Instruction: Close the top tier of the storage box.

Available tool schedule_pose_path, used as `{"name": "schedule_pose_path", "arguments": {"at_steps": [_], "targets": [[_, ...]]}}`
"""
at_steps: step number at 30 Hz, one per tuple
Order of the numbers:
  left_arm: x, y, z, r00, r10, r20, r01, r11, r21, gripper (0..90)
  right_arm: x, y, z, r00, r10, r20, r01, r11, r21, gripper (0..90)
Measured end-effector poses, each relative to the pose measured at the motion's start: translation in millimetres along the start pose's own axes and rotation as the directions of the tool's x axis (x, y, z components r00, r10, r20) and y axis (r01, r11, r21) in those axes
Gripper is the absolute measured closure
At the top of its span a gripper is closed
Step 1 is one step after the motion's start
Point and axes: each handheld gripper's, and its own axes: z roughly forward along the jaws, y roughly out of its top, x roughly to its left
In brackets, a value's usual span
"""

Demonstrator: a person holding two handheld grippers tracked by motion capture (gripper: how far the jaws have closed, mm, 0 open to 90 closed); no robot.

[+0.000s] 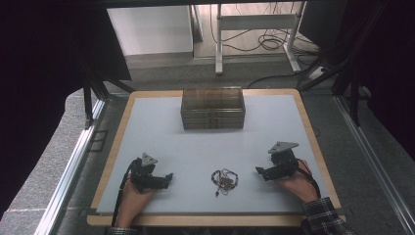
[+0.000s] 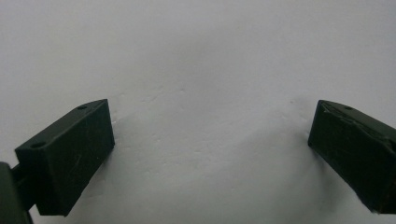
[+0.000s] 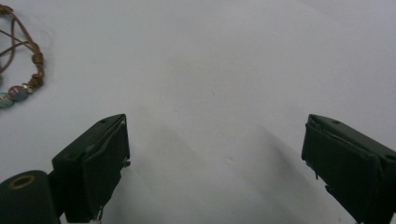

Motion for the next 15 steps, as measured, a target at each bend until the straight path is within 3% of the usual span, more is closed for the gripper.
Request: {"name": "schedule_pose_path", "arguments": {"at_steps": [4, 10, 15], "targets": [[0.0, 0.0, 0.0, 1.0000, 0.000, 0.000, 0.000, 1.0000, 0.000, 0.5, 2.2, 3.4, -1.5, 0.9998, 0.000, -0.018, 0.000, 1.000, 0.017, 8.3], [-0.1, 0.0, 0.0, 1.0000, 0.000, -0.001, 0.000, 1.0000, 0.000, 0.4, 2.4, 7.2, -2.7, 1.0000, -0.004, -0.009, 0.005, 1.000, 0.026, 8.3], [-0.6, -0.1, 0.2, 1.0000, -0.004, -0.001, 0.004, 1.0000, -0.004, 0.5, 5.2, 13.4, -4.6, 0.9994, -0.035, -0.008, 0.035, 0.999, 0.028, 12.7]]}}
